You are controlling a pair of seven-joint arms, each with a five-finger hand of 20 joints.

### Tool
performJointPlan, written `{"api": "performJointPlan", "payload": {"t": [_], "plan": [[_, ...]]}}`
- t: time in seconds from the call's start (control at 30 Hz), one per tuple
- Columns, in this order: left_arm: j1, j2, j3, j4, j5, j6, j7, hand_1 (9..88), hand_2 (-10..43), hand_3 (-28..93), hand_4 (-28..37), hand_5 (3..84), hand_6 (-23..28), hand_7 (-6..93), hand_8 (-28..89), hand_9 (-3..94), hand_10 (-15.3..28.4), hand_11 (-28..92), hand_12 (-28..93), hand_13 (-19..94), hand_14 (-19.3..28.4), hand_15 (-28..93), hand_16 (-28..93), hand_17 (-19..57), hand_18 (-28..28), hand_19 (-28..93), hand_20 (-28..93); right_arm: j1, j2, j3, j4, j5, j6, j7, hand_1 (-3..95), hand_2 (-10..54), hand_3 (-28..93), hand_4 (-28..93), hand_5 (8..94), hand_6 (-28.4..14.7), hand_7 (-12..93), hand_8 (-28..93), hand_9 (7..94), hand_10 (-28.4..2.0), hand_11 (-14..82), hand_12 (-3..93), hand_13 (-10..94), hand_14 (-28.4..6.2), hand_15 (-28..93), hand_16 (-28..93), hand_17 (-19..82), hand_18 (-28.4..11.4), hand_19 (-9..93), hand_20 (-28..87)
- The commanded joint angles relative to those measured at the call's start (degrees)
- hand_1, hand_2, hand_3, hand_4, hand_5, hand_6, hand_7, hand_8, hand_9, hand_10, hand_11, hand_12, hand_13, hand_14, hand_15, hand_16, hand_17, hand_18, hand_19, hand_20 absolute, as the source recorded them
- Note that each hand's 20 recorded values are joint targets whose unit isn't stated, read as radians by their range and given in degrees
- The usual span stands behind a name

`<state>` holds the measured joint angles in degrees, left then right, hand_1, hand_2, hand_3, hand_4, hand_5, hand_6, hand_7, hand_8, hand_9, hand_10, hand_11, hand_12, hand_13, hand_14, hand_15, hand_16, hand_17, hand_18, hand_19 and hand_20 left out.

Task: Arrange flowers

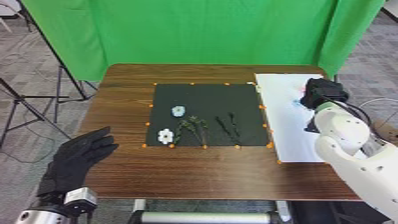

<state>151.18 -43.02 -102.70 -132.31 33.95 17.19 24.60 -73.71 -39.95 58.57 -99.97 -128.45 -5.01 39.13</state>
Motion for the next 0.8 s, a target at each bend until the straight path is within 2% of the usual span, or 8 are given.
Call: {"api": "performJointPlan", "payload": {"t": [0.03,0.17,0.27,0.43,0.47,0.53,0.63,0.8], "plan": [[1.2,-0.10,-0.62,-0.51,-0.09,0.35,-0.13,26.1,6.7,82,-14.7,44.7,13.7,13.5,-8,38.5,22.0,35,9,29,28.4,57,-12,-9.3,21.9,58,15,9.0,-8.7,-8.4,-3.1,0.4,1.0,-5.1,53.3,-6.3,75,-28,81.1,-1.1,23,6,84.8,-9.4,32.2,33.3,68,-10.4,71,28,22,-25.9,81,32],[0.7,-0.58,-0.70,-0.54,0.35,0.03,-0.60,26.1,6.7,82,-14.8,44.6,13.7,13.5,-8,38.3,21.9,35,9,28,28.4,57,-12,-9.3,21.9,58,15,12.2,-14.4,-13.0,-3.0,-0.1,0.2,-7.6,53.0,-6.2,75,-28,80.9,-1.0,23,5,84.5,-9.4,32.4,33.3,67,-10.4,72,28,22,-25.8,80,32],[1.1,0.33,-0.85,-0.52,-0.50,0.59,-0.01,26.1,6.7,82,-14.8,44.5,13.6,13.6,-8,38.2,21.9,35,9,28,28.4,57,-12,-9.3,21.8,58,15,14.2,-18.0,-16.9,-2.2,-1.0,0.4,-9.1,52.8,-6.1,75,-28,80.8,-0.9,23,5,84.4,-9.4,32.6,33.2,67,-10.4,72,28,21,-25.7,80,32],[1.1,-0.91,-1.80,-0.58,0.21,-0.25,-1.19,26.0,6.6,82,-14.7,44.4,13.6,13.6,-8,37.9,21.7,35,9,28,28.4,57,-12,-9.3,21.7,58,15,14.2,-23.9,-19.6,0.0,-2.7,-0.6,-10.9,52.2,-6.1,75,-28,80.7,-0.6,24,5,84.3,-9.2,33.0,33.2,67,-10.1,72,28,21,-25.1,80,32],[0.5,-1.61,-2.02,-0.49,0.77,-0.82,-2.15,26.0,6.5,82,-14.6,44.5,13.6,13.6,-8,37.9,21.7,35,9,28,28.4,57,-12,-9.3,21.8,58,15,14.1,-24.6,-20.2,0.4,-2.8,-0.2,-10.7,52.2,-6.1,75,-28,80.6,-0.6,24,5,84.3,-9.2,33.0,33.1,67,-10.1,72,28,21,-25.1,80,32],[0.2,-2.11,-2.31,-0.45,1.03,-1.10,-2.74,26.0,6.4,82,-14.6,44.4,13.5,13.6,-8,37.7,21.6,36,9,28,28.4,57,-12,-9.3,21.7,58,15,13.9,-26.4,-20.5,1.4,-3.1,-1.4,-11.1,52.0,-6.1,76,-28,80.5,-0.5,24,5,84.3,-9.1,33.2,33.1,67,-9.8,72,28,20,-24.9,79,32],[0.5,-1.74,-2.66,-0.39,0.74,-1.14,-2.53,25.9,6.4,82,-14.7,44.3,13.5,13.8,-8,37.5,21.5,36,9,28,28.3,57,-12,-9.2,21.6,58,15,13.2,-28.7,-20.7,2.9,-4.3,-2.4,-11.0,51.9,-6.1,76,-28,80.3,-0.4,24,4,84.2,-9.1,33.5,33.0,67,-9.6,72,28,20,-24.8,79,32],[-0.8,-2.64,-2.56,-0.06,1.44,-2.07,-4.02,25.9,6.4,83,-14.8,44.2,13.4,13.9,-9,37.2,21.5,36,9,28,28.0,57,-12,-9.3,21.5,58,15,12.1,-31.1,-20.4,4.8,-5.1,-3.7,-10.3,51.6,-6.1,76,-28,80.2,-0.3,25,4,84.1,-8.9,33.7,33.0,67,-9.8,72,29,20,-24.8,79,33]]}}
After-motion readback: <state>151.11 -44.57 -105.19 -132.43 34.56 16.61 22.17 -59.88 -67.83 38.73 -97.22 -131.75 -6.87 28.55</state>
